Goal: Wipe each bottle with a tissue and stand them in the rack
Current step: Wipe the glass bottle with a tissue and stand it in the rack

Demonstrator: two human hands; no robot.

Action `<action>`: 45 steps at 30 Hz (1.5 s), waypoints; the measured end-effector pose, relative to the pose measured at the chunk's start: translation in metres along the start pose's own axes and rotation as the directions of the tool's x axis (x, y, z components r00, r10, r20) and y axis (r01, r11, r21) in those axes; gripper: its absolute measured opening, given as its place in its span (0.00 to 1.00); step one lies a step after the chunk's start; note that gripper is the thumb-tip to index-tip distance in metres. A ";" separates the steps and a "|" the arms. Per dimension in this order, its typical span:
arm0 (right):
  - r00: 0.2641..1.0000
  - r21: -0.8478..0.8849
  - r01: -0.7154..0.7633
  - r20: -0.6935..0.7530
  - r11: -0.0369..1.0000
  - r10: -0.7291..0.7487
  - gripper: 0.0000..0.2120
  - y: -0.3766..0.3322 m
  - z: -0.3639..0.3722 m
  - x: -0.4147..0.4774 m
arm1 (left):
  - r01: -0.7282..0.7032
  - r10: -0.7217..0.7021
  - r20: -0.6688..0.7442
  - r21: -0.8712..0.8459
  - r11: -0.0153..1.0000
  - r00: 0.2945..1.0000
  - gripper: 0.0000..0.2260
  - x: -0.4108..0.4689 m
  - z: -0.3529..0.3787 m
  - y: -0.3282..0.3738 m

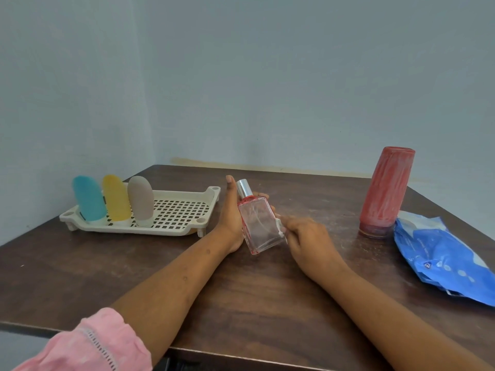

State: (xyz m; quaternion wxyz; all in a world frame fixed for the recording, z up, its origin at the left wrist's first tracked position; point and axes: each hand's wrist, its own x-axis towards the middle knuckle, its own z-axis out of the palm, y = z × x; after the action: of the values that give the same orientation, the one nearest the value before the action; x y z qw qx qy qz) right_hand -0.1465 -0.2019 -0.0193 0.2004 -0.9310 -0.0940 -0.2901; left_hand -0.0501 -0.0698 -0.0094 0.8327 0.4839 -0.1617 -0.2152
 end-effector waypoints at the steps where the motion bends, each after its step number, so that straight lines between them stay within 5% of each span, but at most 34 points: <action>1: 1.000 -0.001 -0.006 0.004 1.000 0.006 0.14 0.001 0.000 0.000 | -0.002 0.002 0.000 0.000 1.000 1.000 0.39 0.000 0.000 0.000; 5: 0.998 -0.008 0.055 -0.005 0.998 -0.055 0.14 -0.010 0.000 -0.003 | 0.010 -0.010 0.005 0.003 1.000 1.000 0.40 0.000 -0.001 0.000; 12: 0.896 -0.225 0.439 0.179 0.870 -0.406 0.19 -0.028 0.011 -0.009 | 0.022 -0.022 0.007 0.000 1.000 1.000 0.39 0.000 -0.001 0.001; 17: 0.938 -0.221 0.344 0.122 0.913 -0.324 0.20 -0.020 0.009 -0.005 | 0.016 -0.016 0.003 0.001 1.000 1.000 0.40 0.002 -0.002 -0.001; 23: 0.992 0.205 -0.080 0.108 0.975 0.058 0.24 -0.006 0.003 -0.004 | 0.009 -0.008 -0.030 0.051 0.999 1.000 0.38 0.000 -0.003 0.001; 35: 0.985 0.201 -0.031 0.175 0.979 -0.005 0.32 -0.008 0.005 -0.005 | 0.069 -0.076 0.047 0.129 0.989 0.996 0.37 -0.012 0.008 0.004; 45: 0.945 -0.122 0.273 0.221 0.954 -0.242 0.35 -0.024 -0.001 -0.006 | 0.051 -0.062 0.174 0.067 0.996 0.983 0.43 -0.009 0.006 -0.001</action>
State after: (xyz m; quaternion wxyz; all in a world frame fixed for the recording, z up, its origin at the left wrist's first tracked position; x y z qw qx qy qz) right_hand -0.1587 -0.1813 -0.0142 0.0789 -0.9480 -0.2130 -0.2231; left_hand -0.0608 -0.0695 -0.0077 0.7931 0.4931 -0.2277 -0.2755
